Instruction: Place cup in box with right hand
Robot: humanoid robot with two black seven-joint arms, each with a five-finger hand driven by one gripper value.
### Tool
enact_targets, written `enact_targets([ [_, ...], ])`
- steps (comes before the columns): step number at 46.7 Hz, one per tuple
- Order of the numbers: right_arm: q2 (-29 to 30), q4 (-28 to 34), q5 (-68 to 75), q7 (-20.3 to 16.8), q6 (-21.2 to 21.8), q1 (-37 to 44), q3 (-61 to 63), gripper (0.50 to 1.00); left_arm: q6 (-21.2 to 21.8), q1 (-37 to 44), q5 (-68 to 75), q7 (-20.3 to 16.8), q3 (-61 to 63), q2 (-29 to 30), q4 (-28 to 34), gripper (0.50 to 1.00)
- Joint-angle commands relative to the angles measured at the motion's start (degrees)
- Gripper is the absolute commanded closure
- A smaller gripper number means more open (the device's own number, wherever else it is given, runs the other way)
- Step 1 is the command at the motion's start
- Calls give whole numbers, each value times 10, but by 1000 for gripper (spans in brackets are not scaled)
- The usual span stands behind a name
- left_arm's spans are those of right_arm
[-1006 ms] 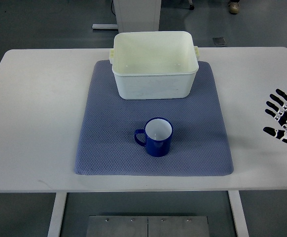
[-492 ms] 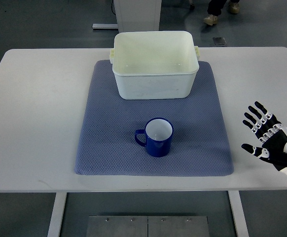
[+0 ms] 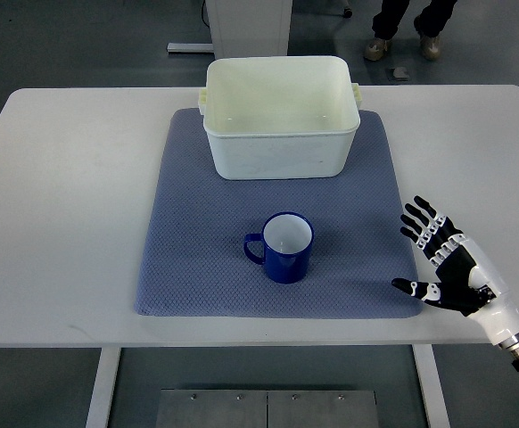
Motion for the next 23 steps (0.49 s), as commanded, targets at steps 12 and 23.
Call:
enact_targets([
  [12, 25, -1, -33, -22, -28, 33, -33, 500, -1, 0, 0, 0, 0, 0, 0, 500],
  [23, 41, -8, -36, -33, -52, 65, -74, 500, 0, 0, 0, 0, 0, 0, 0, 500],
])
